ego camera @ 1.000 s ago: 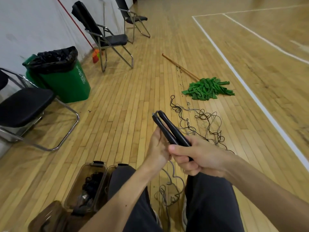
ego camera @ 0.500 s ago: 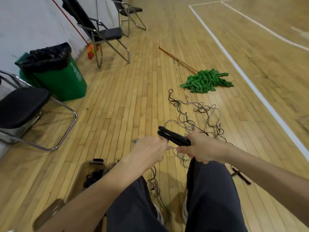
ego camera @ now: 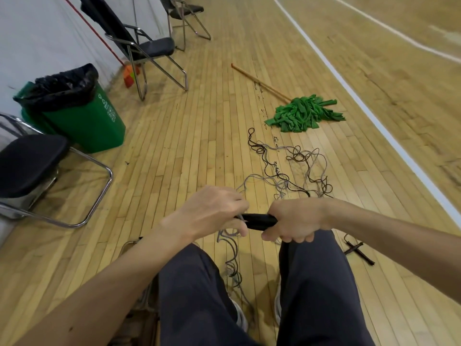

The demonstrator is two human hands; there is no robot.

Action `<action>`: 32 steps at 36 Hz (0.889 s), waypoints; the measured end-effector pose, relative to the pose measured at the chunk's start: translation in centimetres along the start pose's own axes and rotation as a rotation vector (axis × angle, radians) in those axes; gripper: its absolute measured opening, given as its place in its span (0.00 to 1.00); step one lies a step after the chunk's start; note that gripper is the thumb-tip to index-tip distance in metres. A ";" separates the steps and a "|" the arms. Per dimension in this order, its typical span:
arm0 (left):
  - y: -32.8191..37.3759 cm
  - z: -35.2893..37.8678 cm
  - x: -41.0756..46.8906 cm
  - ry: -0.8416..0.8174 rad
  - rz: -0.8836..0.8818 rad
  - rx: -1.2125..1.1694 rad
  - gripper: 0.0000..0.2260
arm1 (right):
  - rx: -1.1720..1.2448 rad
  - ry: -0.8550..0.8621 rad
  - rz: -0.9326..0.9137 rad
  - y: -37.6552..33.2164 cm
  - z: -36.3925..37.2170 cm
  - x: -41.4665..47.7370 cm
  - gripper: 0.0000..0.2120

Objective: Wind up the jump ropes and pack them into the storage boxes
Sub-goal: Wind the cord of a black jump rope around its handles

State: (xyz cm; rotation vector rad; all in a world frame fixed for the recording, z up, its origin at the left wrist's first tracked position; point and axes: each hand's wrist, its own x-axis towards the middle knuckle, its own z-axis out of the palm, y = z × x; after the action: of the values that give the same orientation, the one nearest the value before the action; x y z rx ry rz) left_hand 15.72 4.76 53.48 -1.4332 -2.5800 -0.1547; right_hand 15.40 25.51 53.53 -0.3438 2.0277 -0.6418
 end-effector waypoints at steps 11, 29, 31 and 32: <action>1.0 -2.1 0.5 -0.153 -0.275 -0.313 0.25 | -0.071 -0.108 -0.177 0.9 0.0 -1.3 0.13; 3.2 -5.1 2.0 -0.420 -0.492 -0.932 0.21 | -0.185 0.100 -0.406 1.2 1.4 -2.2 0.31; 3.4 -5.2 2.0 -0.432 -0.491 -0.979 0.20 | -0.181 0.111 -0.423 1.2 1.5 -2.3 0.29; 3.6 -5.3 2.0 -0.433 -0.491 -0.997 0.19 | -0.183 0.116 -0.432 1.1 1.6 -2.5 0.28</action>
State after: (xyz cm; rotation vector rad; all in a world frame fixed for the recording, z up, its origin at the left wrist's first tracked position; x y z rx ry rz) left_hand 18.31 7.38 59.07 -1.0307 -3.3630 -1.5249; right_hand 18.04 27.16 54.05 -0.8873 2.1458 -0.7511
